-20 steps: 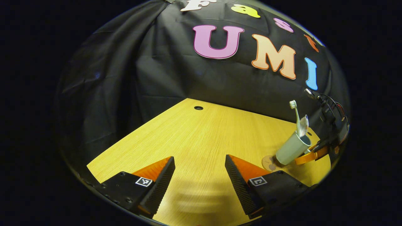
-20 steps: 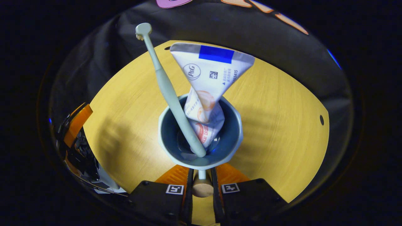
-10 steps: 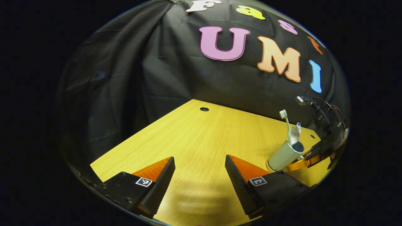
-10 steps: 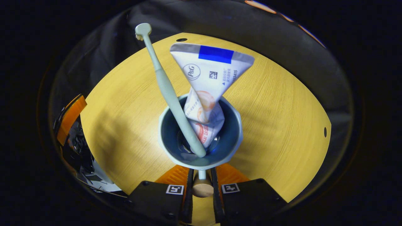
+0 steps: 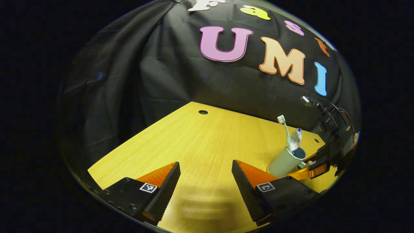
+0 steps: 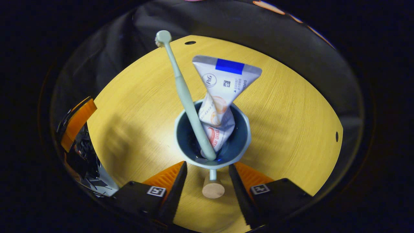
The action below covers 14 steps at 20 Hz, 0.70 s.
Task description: Put the toothbrush and toothpaste on the desktop into the cup, then pick up the cup and place it on the coaster on the desktop.
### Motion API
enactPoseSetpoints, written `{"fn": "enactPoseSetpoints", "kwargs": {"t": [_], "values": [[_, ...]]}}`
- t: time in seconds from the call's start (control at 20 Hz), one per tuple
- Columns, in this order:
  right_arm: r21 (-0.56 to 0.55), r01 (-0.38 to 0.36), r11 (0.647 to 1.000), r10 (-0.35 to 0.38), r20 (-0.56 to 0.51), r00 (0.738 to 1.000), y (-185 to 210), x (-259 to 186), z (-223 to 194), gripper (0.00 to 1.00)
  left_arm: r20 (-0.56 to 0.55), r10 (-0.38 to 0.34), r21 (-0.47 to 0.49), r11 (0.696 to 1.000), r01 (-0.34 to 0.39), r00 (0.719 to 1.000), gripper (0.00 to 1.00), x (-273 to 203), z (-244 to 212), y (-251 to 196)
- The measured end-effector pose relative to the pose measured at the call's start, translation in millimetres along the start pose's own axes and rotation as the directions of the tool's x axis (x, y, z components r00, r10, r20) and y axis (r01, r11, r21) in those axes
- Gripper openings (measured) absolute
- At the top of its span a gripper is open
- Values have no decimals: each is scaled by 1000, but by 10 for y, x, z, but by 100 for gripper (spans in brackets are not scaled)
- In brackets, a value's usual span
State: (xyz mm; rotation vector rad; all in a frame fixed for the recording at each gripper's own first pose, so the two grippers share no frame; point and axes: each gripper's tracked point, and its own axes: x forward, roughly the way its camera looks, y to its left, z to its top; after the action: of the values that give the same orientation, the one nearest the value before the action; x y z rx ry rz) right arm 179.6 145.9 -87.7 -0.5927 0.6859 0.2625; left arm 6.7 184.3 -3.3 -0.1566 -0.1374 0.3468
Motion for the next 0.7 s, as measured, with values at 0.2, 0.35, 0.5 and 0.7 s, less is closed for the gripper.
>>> {"fn": "enactPoseSetpoints", "kwargs": {"t": [0.2, 0.35, 0.5, 0.7], "values": [[73, -36, 997, 27, 122, 992, 2, -265, 40, 100, -2, -39, 33, 999, 39, 999, 95, -26, 51, -178], [158, -41, 987, 3, 233, 973, -68, -555, -16, 100, 0, -77, 40, 996, 77, 997, 95, -37, 111, -397], [259, -17, 966, -81, 366, 927, -221, -874, -50, 100, -28, -127, 52, 990, 129, 991, 95, -4, 83, -674], [393, 44, 919, -248, 485, 838, -636, -1342, -198, 100, -54, -196, 129, 971, 202, 979, 95, -36, 109, -1008]]}}
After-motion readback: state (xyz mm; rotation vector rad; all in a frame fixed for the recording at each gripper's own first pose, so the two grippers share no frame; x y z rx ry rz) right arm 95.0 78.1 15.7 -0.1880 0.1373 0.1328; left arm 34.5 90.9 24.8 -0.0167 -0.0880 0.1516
